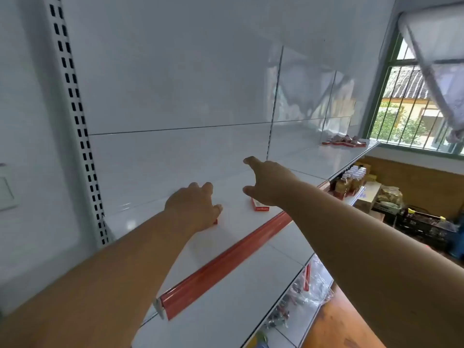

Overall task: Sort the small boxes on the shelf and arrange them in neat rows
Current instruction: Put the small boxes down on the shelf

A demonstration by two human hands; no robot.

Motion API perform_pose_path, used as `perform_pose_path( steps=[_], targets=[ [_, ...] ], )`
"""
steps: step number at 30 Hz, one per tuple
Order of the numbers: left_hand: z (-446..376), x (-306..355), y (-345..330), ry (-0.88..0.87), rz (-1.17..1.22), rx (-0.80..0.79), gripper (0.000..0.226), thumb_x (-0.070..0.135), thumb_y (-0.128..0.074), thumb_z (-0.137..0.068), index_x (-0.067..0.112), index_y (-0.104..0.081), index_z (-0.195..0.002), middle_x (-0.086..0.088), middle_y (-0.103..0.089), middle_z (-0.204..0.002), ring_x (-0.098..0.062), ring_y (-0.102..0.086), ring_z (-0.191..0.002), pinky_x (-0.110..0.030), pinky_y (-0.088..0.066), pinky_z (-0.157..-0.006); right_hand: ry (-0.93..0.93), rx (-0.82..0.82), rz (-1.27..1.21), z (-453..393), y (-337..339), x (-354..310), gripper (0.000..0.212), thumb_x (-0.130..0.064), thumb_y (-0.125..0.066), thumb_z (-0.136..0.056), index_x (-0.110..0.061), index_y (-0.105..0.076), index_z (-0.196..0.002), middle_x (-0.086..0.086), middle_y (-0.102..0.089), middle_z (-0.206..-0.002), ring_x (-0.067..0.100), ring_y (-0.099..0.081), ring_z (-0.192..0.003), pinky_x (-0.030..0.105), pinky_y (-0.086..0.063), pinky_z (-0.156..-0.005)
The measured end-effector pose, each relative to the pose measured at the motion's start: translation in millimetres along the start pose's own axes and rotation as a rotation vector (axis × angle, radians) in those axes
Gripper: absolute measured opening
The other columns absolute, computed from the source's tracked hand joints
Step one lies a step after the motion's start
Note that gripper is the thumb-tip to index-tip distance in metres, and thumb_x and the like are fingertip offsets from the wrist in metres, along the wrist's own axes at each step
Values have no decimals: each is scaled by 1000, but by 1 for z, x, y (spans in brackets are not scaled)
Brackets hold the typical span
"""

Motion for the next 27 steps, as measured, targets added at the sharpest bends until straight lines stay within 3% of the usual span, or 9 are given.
perform_pose_path(
  steps=[3, 7, 13, 16, 20, 22, 24, 27],
  targets=[
    [-13, -9, -26, 130, -81, -127, 67, 67, -37, -91, 18, -38, -137, -11, -50, -130, -32, -53, -117, -41, -48, -88, -33, -129, 30, -17, -31, 19, 72, -43, -62, -88, -29, -25, -148, 12, -50, -129, 30, -59, -101, 42, -53, -87],
    [-25, -14, -45, 217, -108, -196, 73, 73, -38, -86, 16, -43, -131, -6, -59, -123, -28, -58, -108, -35, -44, -73, -107, -280, 89, -39, -79, 44, 65, -51, -55, -89, -19, -35, -143, 9, -55, -127, 29, -56, -109, 40, -51, -87],
    [-29, -11, -54, 279, -15, -191, 54, 48, -53, -88, 12, -45, -127, -7, -57, -118, -27, -56, -101, -33, -41, -71, -149, -349, 126, -58, -117, 60, 41, -21, -48, -92, -10, -45, -131, 12, -58, -120, 29, -58, -102, 34, -49, -77],
    [-35, -11, -45, 291, 204, -116, 50, 44, -56, -86, 12, -47, -123, -9, -54, -118, -29, -57, -102, -33, -43, -74, -220, -231, -190, -62, -105, 60, 37, -30, -42, -97, -7, -43, -127, 13, -58, -113, 27, -56, -90, 34, -45, -73],
    [-46, -6, -24, 290, 763, 21, 39, 39, -59, -74, 20, -57, -108, -6, -61, -103, -26, -66, -85, -42, -58, -76, -521, 10, -1151, -43, -65, 70, 18, -26, -40, -97, -14, -53, -94, 11, -54, -96, 27, -58, -77, 38, -49, -69],
    [-52, 8, -20, 267, 997, 20, 32, 30, -62, -76, 20, -56, -106, -6, -66, -94, -22, -67, -77, -39, -60, -72, -608, 116, -1520, -29, -41, 75, 16, -22, -42, -96, -16, -56, -100, 12, -54, -102, 24, -61, -70, 34, -50, -61],
    [-55, 32, -23, 229, 1128, -40, 33, 19, -65, -83, 16, -53, -113, -7, -65, -95, -18, -65, -75, -31, -55, -62, -615, 192, -1737, -16, -17, 80, 25, -23, -45, -95, -10, -59, -112, 14, -55, -100, 21, -56, -62, 28, -44, -55],
    [-59, 74, -26, 145, 1175, -105, 41, 18, -73, -84, 14, -49, -117, -5, -63, -103, -19, -70, -81, -27, -53, -57, -568, 233, -1768, 4, 12, 94, 28, -31, -50, -96, -11, -62, -111, 10, -57, -86, 16, -49, -55, 24, -37, -49]
  ],
)
Point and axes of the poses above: each hand's wrist, its own z-axis away from the middle knuckle, its own y-axis out of the back of the hand, x = y × z, the point moved 10 cm from there along -z, towards the middle knuckle
